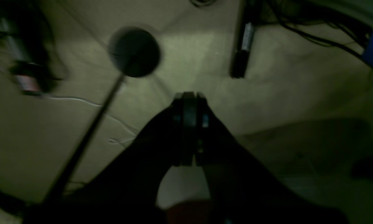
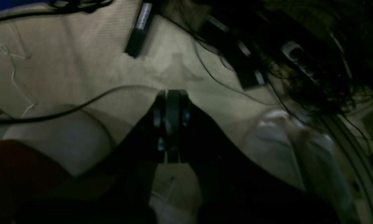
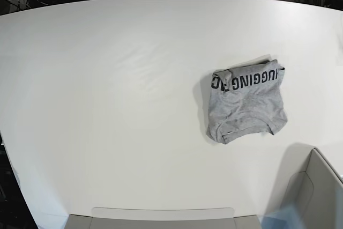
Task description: Fold the T-shirt properly
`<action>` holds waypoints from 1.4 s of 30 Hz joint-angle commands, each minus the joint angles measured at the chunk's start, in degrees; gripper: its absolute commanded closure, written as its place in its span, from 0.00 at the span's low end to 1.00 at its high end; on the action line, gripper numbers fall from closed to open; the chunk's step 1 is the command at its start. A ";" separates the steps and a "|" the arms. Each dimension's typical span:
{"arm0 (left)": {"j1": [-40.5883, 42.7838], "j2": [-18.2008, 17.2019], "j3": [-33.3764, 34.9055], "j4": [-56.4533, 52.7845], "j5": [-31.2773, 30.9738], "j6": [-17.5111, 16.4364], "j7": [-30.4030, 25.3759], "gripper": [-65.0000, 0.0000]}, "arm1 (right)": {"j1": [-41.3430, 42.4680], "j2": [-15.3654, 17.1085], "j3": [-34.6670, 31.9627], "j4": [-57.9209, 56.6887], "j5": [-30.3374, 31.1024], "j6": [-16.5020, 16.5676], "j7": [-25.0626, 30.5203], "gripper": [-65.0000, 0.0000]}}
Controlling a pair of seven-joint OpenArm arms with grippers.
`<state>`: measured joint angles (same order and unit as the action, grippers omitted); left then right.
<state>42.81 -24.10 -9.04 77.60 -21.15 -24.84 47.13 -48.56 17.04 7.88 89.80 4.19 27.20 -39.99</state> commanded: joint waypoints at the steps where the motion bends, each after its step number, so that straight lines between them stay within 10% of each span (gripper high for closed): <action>1: -1.00 -1.18 1.26 -1.95 -0.26 0.18 -1.90 1.00 | 0.51 0.76 -0.98 -2.55 -0.80 0.36 1.44 1.00; 13: -16.39 -1.53 18.49 -32.81 -0.26 0.36 -22.30 1.00 | 19.06 0.59 -13.81 -43.34 -1.33 0.10 18.05 1.00; 24: -26.67 0.40 34.49 -54.61 -0.26 0.44 -41.29 1.00 | 24.77 0.68 -23.31 -55.21 -1.33 0.10 26.49 1.00; 31: -30.10 2.95 40.82 -61.82 -0.17 0.44 -43.13 1.00 | 27.59 2.26 -33.24 -64.35 -1.42 0.10 38.27 1.00; 42: -31.25 5.68 41.08 -61.91 -0.26 0.44 -43.05 1.00 | 36.03 -2.66 -50.91 -77.36 -1.42 0.10 38.54 1.00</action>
<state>11.22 -17.30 31.90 15.84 -21.21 -24.47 4.16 -11.94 13.80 -42.92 12.62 2.85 26.72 -1.21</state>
